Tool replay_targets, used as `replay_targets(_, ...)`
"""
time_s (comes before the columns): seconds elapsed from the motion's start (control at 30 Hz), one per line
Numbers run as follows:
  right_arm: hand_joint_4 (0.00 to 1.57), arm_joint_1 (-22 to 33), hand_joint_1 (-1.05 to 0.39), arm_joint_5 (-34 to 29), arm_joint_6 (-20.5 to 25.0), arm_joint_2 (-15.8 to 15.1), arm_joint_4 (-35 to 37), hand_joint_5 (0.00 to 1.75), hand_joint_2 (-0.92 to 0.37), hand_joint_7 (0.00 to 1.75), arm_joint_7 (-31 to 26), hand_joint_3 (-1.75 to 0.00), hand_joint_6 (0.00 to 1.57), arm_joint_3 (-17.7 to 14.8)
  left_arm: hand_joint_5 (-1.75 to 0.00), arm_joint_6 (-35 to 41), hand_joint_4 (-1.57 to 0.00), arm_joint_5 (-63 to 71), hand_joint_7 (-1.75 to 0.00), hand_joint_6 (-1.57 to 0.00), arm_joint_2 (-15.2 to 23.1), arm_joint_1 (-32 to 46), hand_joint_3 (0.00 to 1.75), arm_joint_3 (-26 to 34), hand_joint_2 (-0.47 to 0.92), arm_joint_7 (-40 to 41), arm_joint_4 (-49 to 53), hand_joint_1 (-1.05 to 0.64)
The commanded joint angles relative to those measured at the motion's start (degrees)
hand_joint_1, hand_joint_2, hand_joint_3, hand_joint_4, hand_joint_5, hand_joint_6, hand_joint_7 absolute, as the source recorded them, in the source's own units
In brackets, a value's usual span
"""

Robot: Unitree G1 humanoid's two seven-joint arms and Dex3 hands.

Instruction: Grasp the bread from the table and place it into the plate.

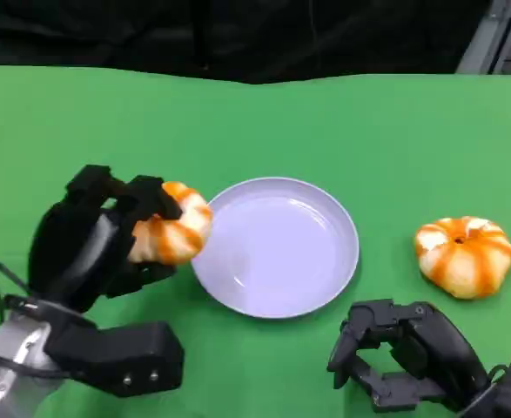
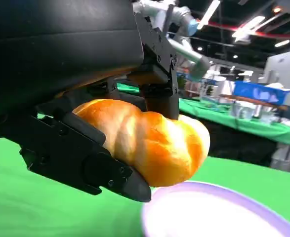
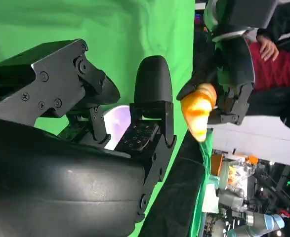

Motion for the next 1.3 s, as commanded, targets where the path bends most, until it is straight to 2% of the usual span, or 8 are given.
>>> replay_targets(0.03,0.89,-0.2,0.11,0.0,-0.3,-0.6,0.1,1.34,-0.61,1.03,-0.1,-1.04,0.93,-0.2,-1.72,-1.6,-0.46,0.7,-1.42,-0.55,-0.9,-2.5,0.00,-1.0,0.85,-0.6,1.6,-0.01)
replay_targets(0.17,0.90,-0.1,0.11,0.0,-0.2,-0.6,0.0,1.34,-0.61,1.02,-0.1,-1.04,0.92,-0.2,-1.65,-2.3,-0.51,0.7,-1.23,-0.67,-2.5,-4.3,0.00,-2.1,0.85,-1.4,2.5,-0.01)
replay_targets(0.3,0.90,-0.1,0.11,0.1,-0.3,-0.5,0.2,1.34,-0.60,1.02,0.0,-1.05,0.92,-0.2,-1.67,-3.0,-0.48,0.4,-1.33,-0.60,-3.9,-6.6,0.00,-3.2,0.87,-3.0,4.3,-0.01)
replay_targets(0.67,0.91,0.0,0.10,-1.0,-0.2,-0.5,-0.4,1.31,-0.61,0.99,-1.1,-1.04,0.93,0.0,-1.66,-5.2,-0.47,0.9,-1.31,-0.59,-7.4,-13.6,0.00,-5.9,0.88,-4.2,13.4,-0.07)
replay_targets(0.73,0.91,0.0,0.10,-1.1,0.2,-0.6,-0.4,1.31,-0.61,0.98,-1.2,-1.03,0.93,0.1,-1.63,-5.6,-0.47,0.9,-1.24,-0.62,-8.2,-15.0,0.00,-6.5,0.88,-4.3,15.7,-0.07)
replay_targets(0.97,0.91,-0.1,0.11,-1.0,0.0,-0.4,0.0,1.32,-0.61,0.98,-1.1,-1.01,0.94,0.4,-1.66,-7.4,-0.44,0.8,-1.29,-0.58,-11.1,-19.7,0.00,-8.1,0.88,-3.0,24.3,-0.06)
replay_targets(1.2,0.91,0.2,0.10,-0.7,0.5,-0.5,-0.7,1.34,-0.60,0.98,-0.7,-1.01,0.95,0.8,-1.59,-6.5,-0.45,-0.2,-1.12,-0.65,-13.8,-23.8,0.00,-9.1,0.85,-6.6,29.9,-0.07)
replay_targets(1.3,0.92,0.2,0.10,-1.0,0.2,-0.5,-0.6,1.33,-0.60,0.99,-0.8,-1.02,0.95,1.0,-1.60,-6.2,-0.46,0.0,-1.13,-0.66,-14.8,-25.4,0.00,-9.5,0.85,-7.2,32.2,-0.08)
